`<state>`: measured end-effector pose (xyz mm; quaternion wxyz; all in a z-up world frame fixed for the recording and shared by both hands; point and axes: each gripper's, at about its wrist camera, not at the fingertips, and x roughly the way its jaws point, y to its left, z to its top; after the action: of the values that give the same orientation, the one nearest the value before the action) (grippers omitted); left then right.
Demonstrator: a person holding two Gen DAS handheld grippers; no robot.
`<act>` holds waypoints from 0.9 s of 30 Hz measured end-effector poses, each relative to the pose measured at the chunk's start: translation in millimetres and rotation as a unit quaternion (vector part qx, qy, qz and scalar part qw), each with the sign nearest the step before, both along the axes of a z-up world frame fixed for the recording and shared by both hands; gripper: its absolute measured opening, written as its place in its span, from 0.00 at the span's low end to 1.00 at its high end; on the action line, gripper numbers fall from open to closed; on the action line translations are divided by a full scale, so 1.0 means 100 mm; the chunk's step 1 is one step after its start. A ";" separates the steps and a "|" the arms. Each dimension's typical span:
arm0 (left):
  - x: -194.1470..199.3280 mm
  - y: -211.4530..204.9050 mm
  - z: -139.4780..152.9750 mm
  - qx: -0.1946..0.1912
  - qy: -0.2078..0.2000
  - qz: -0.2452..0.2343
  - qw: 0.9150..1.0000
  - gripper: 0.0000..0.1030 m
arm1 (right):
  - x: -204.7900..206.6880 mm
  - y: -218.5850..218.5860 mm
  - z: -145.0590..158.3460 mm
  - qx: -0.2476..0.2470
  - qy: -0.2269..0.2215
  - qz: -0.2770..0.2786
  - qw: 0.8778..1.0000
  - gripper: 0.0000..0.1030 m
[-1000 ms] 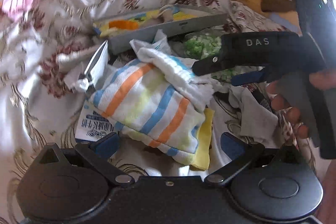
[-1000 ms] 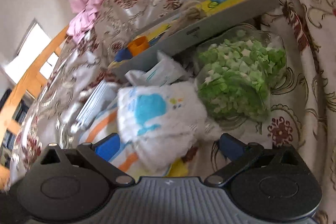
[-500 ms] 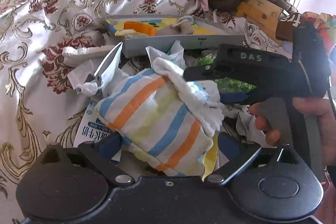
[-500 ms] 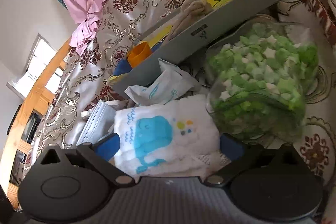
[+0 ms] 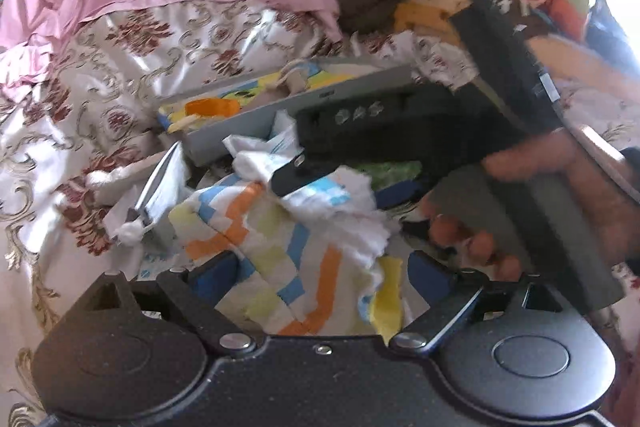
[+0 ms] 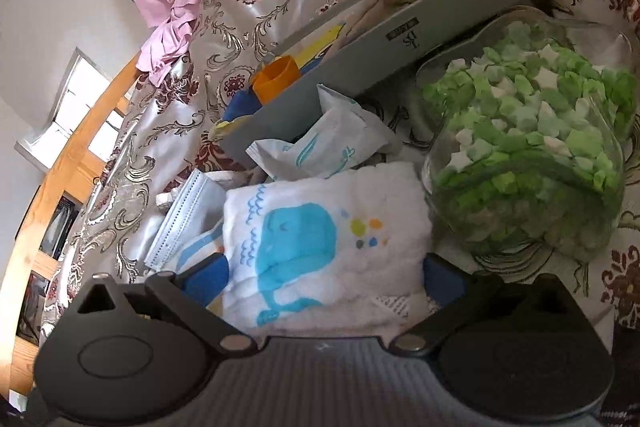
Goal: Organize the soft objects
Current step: 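Grasp the striped towel with the left tool while the right grasps the whale-print cloth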
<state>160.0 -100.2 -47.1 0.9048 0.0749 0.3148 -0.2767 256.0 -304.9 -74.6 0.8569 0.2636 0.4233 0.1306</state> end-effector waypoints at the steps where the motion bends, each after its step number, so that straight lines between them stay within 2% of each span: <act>1: 0.01 0.01 -0.01 0.003 0.005 0.012 1.000 0.90 | -0.01 -0.01 0.00 0.002 0.000 0.000 1.000 1.00; 3: 0.06 0.05 -0.02 0.005 0.021 0.041 0.999 0.91 | 0.00 -0.01 0.00 0.006 0.000 0.000 1.000 1.00; 5: 0.11 0.11 -0.04 -0.012 0.051 0.058 0.997 0.93 | -0.01 -0.01 0.01 0.006 0.001 0.001 1.000 1.00; 8: 0.13 0.12 -0.10 -0.033 0.085 0.051 0.995 0.97 | -0.01 0.01 0.01 0.006 0.001 0.005 1.000 1.00; 11: 0.09 0.03 -0.20 0.000 0.065 0.039 0.997 0.97 | 0.00 0.04 0.01 -0.003 0.002 0.007 1.000 1.00; 16: 0.10 -0.10 -0.25 0.037 0.062 0.057 0.996 0.92 | 0.01 0.11 0.03 -0.017 0.006 0.002 1.000 1.00; 18: 0.09 -0.11 -0.25 0.044 0.063 0.061 0.995 0.86 | 0.01 0.15 0.04 -0.030 0.007 0.003 1.000 1.00; 21: 0.13 -0.10 -0.26 0.055 0.074 0.076 0.993 0.61 | 0.00 0.20 0.01 -0.040 0.010 0.005 0.999 1.00; 22: 0.14 -0.09 -0.26 0.055 0.079 0.082 0.992 0.58 | -0.01 0.20 0.00 -0.040 0.011 0.005 0.999 1.00; 24: 0.15 -0.07 -0.23 0.045 0.092 0.081 0.991 0.43 | -0.03 0.18 -0.01 -0.037 0.010 -0.002 0.999 0.96; 26: 0.12 -0.09 -0.20 0.042 0.093 0.072 0.992 0.33 | -0.04 0.14 -0.01 -0.029 0.012 -0.013 0.999 0.92; 27: 0.08 -0.12 -0.19 0.048 0.083 0.067 0.993 0.31 | -0.05 0.12 -0.01 -0.026 0.014 -0.019 0.999 0.89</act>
<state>168.4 -112.4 -66.0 0.8875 0.0738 0.4060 -0.2049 251.1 -293.0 -75.6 0.8598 0.2512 0.4332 0.0998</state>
